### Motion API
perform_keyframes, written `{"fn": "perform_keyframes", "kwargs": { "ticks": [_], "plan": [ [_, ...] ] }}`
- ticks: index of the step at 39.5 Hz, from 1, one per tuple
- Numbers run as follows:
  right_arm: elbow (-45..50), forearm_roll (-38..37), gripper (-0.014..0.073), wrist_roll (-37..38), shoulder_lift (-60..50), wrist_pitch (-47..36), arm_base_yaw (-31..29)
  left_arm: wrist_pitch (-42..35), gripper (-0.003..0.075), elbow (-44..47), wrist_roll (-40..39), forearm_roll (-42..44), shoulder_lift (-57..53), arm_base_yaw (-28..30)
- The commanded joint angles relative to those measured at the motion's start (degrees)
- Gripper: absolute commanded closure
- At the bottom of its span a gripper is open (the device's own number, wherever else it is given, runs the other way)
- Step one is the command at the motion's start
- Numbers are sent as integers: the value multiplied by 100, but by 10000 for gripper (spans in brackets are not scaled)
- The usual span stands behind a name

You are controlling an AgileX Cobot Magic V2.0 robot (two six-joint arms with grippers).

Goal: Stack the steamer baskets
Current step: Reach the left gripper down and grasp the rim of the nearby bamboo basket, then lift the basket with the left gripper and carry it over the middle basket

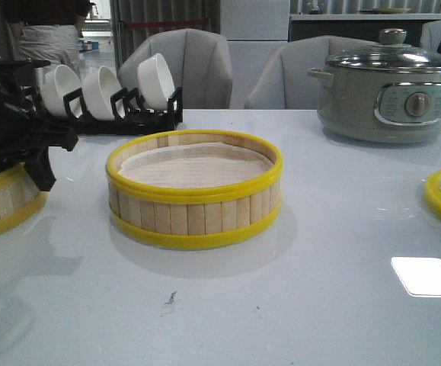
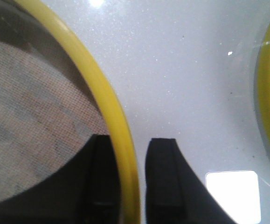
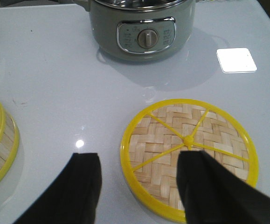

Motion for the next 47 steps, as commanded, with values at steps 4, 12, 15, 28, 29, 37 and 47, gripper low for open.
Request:
{"fn": "perform_keyframes", "kwargs": {
  "ticks": [4,12,15,28,29,37,47],
  "plan": [
    [-211,-23,117,-5,-34,-401,-13,-73,634,-276,-30,-46,-301,1],
    [-211,-23,117,-5,-34,-413,-13,542,635,-936,-30,-46,-301,-119],
    [-211,-23,117,-5,-34,-413,-13,849,635,-1287,-30,-46,-301,-240],
    [-211,-23,117,-5,-34,-429,-13,1657,636,-2727,-30,-46,-301,-1339],
    [-211,-23,117,-5,-34,-429,-13,1669,636,-2805,-30,-46,-301,-1468],
    [-211,-23,117,-5,-34,-429,-13,1649,636,-3062,-30,-46,-280,-2367],
    [-211,-23,117,-5,-34,-429,-13,1465,635,-3062,-30,-46,-268,-3065]
  ]
}}
